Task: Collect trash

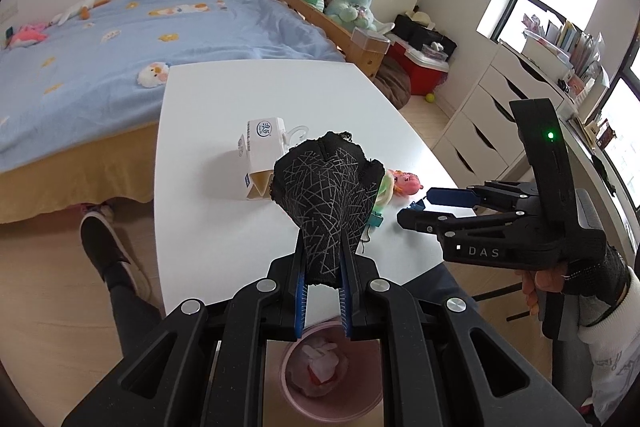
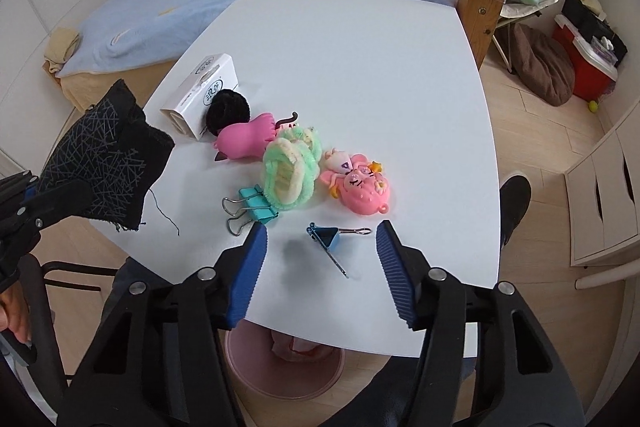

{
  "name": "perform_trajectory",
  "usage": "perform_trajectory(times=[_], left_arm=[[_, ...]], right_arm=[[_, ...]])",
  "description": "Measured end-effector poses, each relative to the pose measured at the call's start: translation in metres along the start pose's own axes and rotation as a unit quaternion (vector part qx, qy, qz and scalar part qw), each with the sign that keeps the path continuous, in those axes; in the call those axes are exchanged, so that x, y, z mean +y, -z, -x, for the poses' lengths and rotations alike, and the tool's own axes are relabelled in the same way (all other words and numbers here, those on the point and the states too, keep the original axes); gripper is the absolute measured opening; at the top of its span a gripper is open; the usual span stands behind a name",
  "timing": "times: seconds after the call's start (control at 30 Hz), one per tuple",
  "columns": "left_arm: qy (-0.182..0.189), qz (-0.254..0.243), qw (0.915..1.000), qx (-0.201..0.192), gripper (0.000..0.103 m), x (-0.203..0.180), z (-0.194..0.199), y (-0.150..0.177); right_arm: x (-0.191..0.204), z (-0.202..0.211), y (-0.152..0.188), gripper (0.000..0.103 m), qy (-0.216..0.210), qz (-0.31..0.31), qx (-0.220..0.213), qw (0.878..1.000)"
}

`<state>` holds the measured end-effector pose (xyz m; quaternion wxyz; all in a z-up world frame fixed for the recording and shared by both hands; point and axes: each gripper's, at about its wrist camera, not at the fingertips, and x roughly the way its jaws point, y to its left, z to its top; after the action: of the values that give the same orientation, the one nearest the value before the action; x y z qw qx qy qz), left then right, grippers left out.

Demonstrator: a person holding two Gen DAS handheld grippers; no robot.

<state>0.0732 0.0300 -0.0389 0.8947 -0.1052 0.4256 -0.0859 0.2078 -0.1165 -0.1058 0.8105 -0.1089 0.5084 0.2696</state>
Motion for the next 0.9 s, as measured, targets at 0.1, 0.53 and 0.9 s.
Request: perform_trajectory(times=[0.1,0.53,0.9], left_arm=[[0.001,0.002,1.0000,0.002,0.013,0.002,-0.001,0.002],[0.002,-0.004,1.0000,0.005,0.013,-0.001,-0.005,0.005],[0.000,-0.027,0.9996,-0.004,0.013,-0.012,0.009,0.010]], right_arm=[[0.001,-0.002,-0.001,0.035,-0.002,0.000,0.002,1.000],[-0.002,0.010,0.003,0.014,-0.009,0.003,-0.013,1.000],[0.006,0.058,0.018,0.014,-0.023,0.017,-0.058,0.998]])
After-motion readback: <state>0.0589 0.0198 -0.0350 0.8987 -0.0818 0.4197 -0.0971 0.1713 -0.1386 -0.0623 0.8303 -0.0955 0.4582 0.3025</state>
